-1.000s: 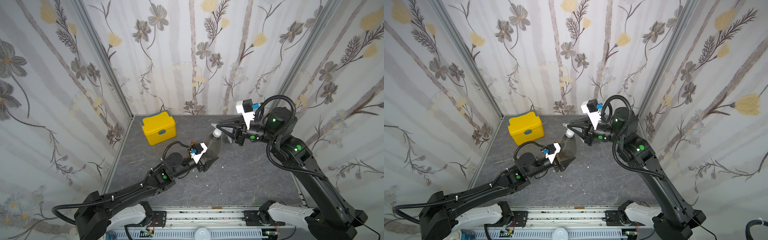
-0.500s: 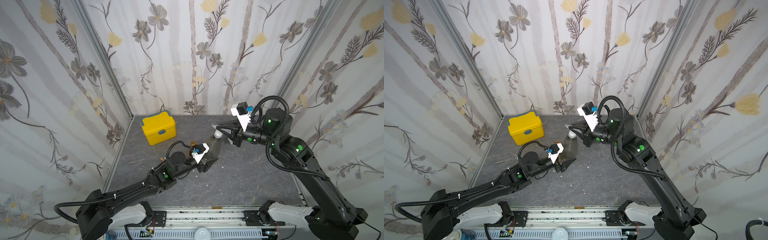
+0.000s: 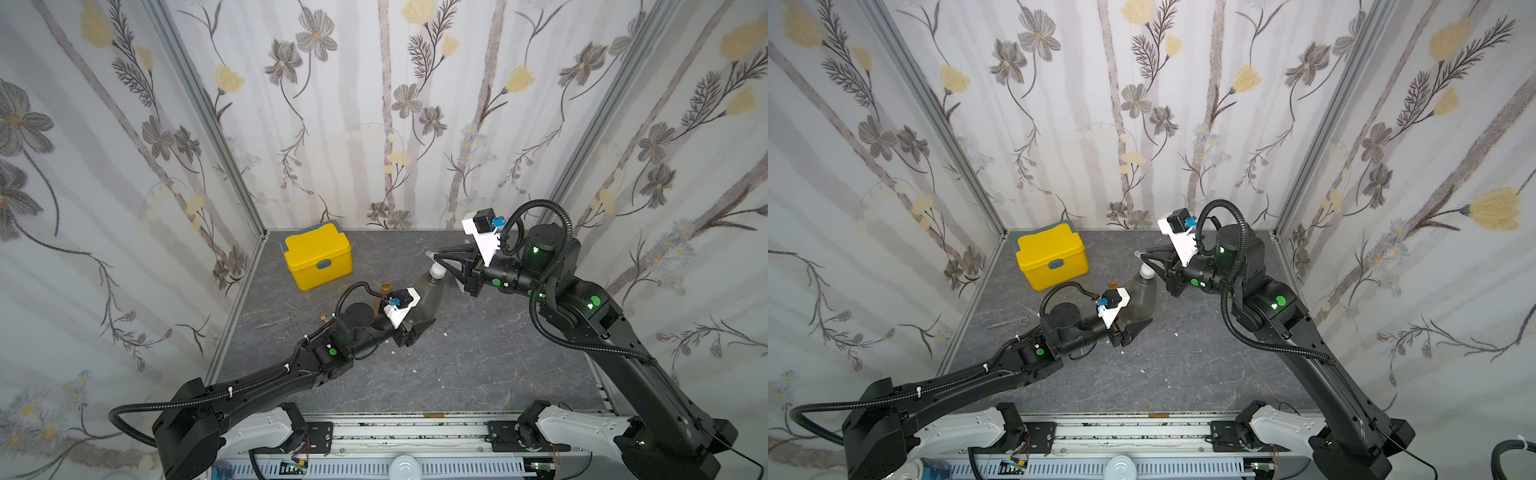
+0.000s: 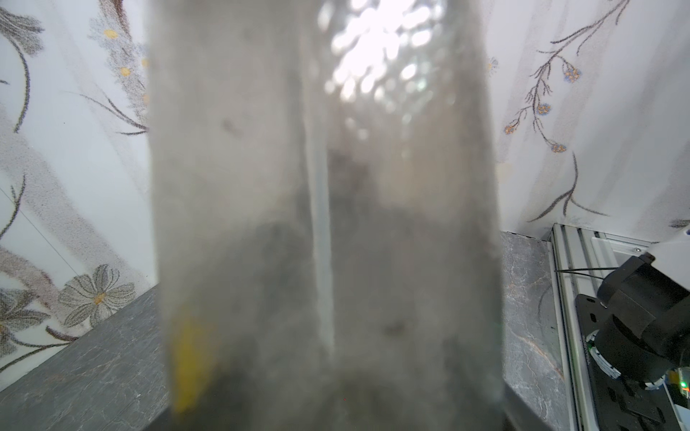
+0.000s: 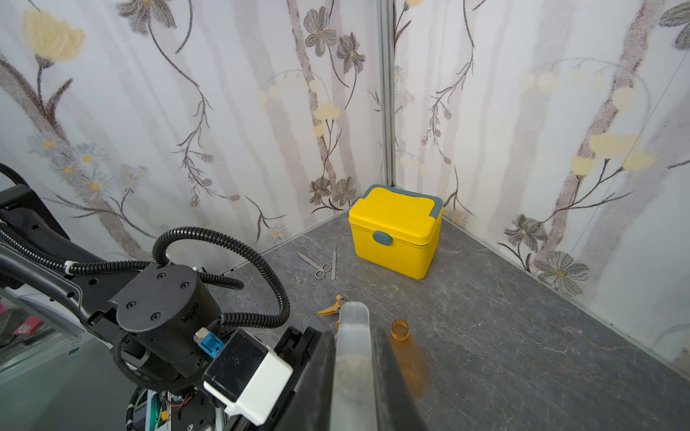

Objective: Attach spray nozzles to spray bottles
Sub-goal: Screw the spray nozzle on the spray bottle.

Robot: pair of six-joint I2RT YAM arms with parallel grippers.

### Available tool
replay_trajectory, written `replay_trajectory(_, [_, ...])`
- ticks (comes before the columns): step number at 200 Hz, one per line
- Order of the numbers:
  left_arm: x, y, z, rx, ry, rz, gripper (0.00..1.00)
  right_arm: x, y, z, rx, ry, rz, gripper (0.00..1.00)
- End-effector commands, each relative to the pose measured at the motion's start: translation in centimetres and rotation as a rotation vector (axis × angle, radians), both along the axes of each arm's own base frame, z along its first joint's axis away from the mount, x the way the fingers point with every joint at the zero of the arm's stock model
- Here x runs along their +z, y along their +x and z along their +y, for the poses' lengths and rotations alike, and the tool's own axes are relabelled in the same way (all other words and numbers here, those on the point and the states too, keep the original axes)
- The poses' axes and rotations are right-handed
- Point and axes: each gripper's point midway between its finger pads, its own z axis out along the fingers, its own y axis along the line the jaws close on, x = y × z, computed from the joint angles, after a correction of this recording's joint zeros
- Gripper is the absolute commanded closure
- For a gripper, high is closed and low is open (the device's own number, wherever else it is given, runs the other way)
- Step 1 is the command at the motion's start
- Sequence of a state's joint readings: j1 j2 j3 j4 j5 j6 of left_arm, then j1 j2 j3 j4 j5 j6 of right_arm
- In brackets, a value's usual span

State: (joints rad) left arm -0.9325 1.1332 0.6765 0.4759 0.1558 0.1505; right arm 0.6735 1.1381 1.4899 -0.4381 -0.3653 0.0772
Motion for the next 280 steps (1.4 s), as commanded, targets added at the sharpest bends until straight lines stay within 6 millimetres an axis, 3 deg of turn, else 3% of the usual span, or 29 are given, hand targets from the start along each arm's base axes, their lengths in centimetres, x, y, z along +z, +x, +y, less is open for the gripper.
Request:
replay_trajectory(1, [4.5, -0.4, 0.0, -0.014, -0.136, -0.103, 0.30, -1.7, 0.6, -0.2, -0.105, -0.017, 0.092, 0.81])
replay_trajectory(38, [4.6, -0.2, 0.2, 0.001, -0.145, -0.103, 0.30, -2.7, 1.3, -0.1, -0.210, -0.017, 0.150, 0.80])
replay_trajectory(69, [4.9, -0.1, 0.6, 0.022, -0.163, -0.110, 0.30, -1.5, 1.3, -0.2, -0.249, 0.012, 0.137, 0.79])
replay_trajectory(76, [4.9, 0.0, 0.6, 0.025, -0.163, -0.111, 0.30, -1.3, 0.4, 0.7, -0.215, 0.008, 0.132, 0.76])
replay_trajectory(108, [4.9, 0.1, 0.7, 0.036, -0.164, -0.112, 0.30, -0.7, -0.3, 1.3, -0.210, -0.004, 0.115, 0.67])
replay_trajectory(280, [4.2, 0.1, 0.3, 0.018, -0.149, -0.101, 0.30, 5.1, -2.5, 1.0, -0.131, 0.044, 0.019, 0.39])
